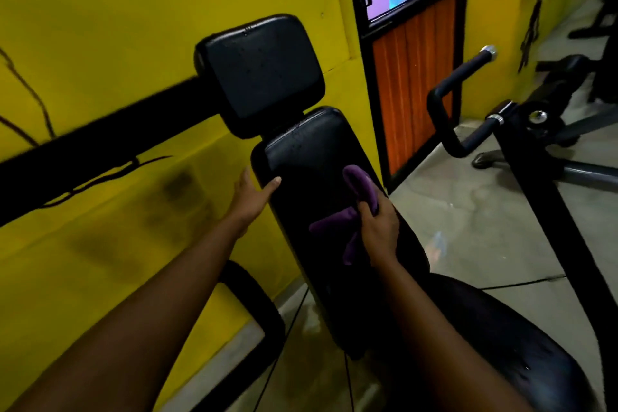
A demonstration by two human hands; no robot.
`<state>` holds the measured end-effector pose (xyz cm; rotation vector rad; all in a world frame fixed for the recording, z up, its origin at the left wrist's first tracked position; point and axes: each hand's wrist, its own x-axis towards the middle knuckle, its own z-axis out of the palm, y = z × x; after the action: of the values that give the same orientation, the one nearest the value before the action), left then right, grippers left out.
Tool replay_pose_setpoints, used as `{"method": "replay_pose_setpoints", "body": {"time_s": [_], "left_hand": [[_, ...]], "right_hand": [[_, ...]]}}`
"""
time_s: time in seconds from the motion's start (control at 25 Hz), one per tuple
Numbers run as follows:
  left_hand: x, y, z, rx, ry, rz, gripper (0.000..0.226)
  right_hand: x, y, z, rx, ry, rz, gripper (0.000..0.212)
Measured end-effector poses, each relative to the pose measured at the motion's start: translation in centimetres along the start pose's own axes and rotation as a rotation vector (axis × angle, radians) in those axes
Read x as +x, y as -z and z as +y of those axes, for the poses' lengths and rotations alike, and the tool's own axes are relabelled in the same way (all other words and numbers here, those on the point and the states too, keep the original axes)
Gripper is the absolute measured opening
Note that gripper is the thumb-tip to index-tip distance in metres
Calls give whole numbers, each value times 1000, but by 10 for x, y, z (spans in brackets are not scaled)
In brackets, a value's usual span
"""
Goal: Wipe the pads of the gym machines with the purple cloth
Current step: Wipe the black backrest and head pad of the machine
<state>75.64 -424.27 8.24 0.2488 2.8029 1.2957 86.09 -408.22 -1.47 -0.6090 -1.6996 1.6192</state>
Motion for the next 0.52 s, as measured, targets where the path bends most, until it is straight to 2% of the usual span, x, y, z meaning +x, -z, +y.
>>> {"method": "replay_pose_setpoints", "body": {"time_s": [0.12, 0.2, 0.32, 0.36, 0.48, 0.52], "left_hand": [[45, -5, -7, -157, 56, 73, 86], [63, -11, -11, -299, 26, 54, 87], [81, -20, -21, -488, 72, -20, 103], [84, -20, -24, -543, 77, -47, 100], [83, -22, -24, -642, 17, -96, 65], [85, -24, -27, -670, -5, -93, 61]], "right_hand": [[24, -44, -1, 40, 39, 47, 50], [36, -65, -2, 49, 105, 35, 55], [53, -95, -5, -38, 265, 17, 61], [56, -110, -5, -104, 333, 9, 62], [49, -161, 3, -323, 509, -34, 68], [46, -176, 10, -395, 554, -25, 66]]}}
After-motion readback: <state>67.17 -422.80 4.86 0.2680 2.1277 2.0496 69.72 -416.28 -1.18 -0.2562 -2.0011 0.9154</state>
